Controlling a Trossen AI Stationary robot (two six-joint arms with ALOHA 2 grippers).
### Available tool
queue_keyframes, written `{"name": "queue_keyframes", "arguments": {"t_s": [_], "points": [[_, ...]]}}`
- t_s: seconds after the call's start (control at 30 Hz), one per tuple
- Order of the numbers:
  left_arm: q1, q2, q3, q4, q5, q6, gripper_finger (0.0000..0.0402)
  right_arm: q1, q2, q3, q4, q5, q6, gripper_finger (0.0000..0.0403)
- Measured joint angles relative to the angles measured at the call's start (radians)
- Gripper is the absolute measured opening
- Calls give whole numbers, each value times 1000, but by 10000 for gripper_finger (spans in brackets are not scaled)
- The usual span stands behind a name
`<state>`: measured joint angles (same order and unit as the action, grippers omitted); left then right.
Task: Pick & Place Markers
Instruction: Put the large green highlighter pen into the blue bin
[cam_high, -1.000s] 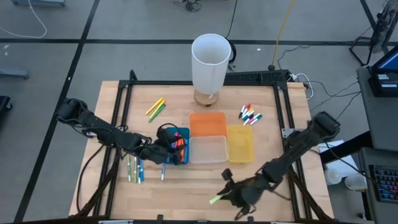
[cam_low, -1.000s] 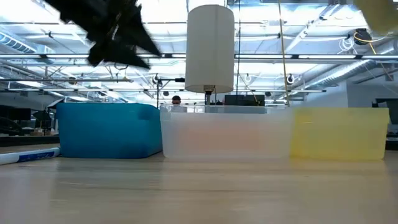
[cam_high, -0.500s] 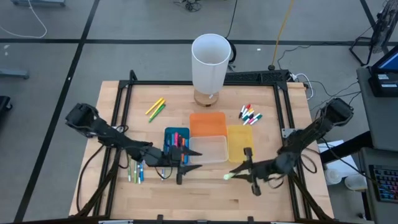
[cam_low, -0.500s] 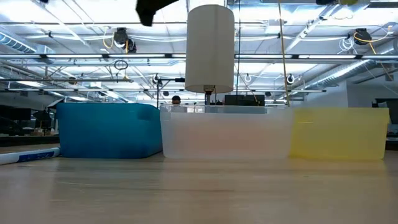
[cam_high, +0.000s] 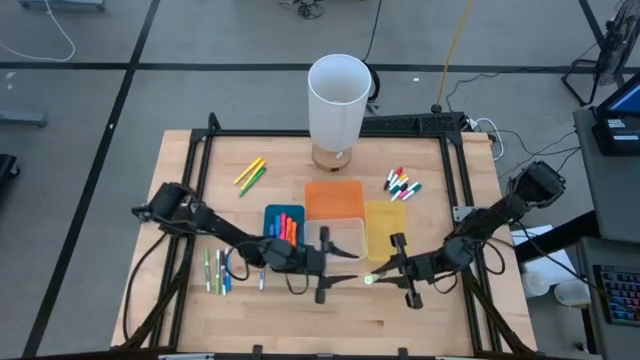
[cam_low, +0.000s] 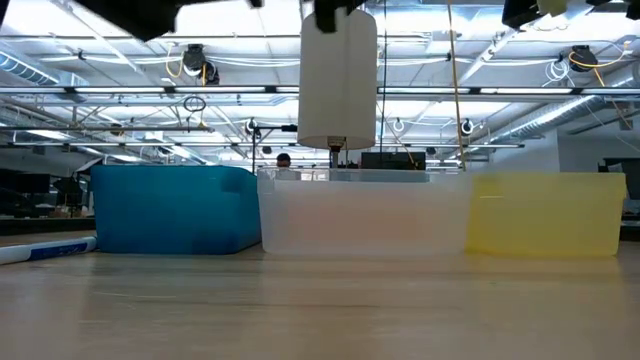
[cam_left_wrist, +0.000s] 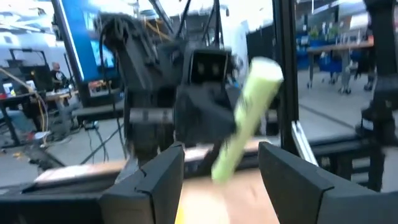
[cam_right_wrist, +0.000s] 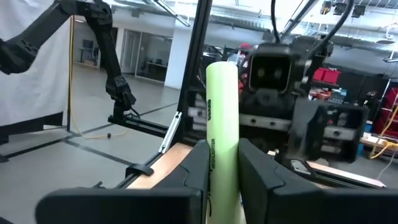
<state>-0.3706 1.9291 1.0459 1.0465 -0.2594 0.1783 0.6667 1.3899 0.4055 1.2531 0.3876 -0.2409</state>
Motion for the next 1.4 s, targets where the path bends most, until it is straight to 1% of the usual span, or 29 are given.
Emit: {"name": "queue_keyframes", "arguments": {"t_s": [0.07,0.2,0.4,0.53,0.63,0.73,0.8,0.87,1.0,1.1,1.2,1.3,1.4], "points": [[0,26,54,-17,11,5,212,0,0,1,-7,0,17,44],[-11,85,150,-107,50,57,212,2,0,3,-8,0,20,44],[-15,165,272,-129,44,155,212,4,0,4,-10,-13,18,44],[-15,176,307,-132,23,186,212,3,0,6,-14,-6,16,44],[-16,176,308,-125,26,188,211,1,0,13,-42,3,22,44],[-19,177,308,-120,27,187,209,2,0,29,-83,-22,34,44],[-20,177,308,-121,27,187,199,1,0,34,-91,-23,36,44],[-23,177,308,-130,32,187,179,1,0,40,-94,-23,34,44],[-22,177,308,-126,87,187,115,1,0,40,-99,-27,21,44],[-20,177,307,-126,94,204,62,-6,0,39,-112,-29,28,44],[-20,176,307,-128,90,191,61,-9,-1,40,-125,-28,34,44],[-27,166,306,-137,52,149,61,-10,-2,40,-135,-24,61,46],[-48,131,306,-192,-41,136,61,-12,-1,42,-142,-20,90,87]]}}
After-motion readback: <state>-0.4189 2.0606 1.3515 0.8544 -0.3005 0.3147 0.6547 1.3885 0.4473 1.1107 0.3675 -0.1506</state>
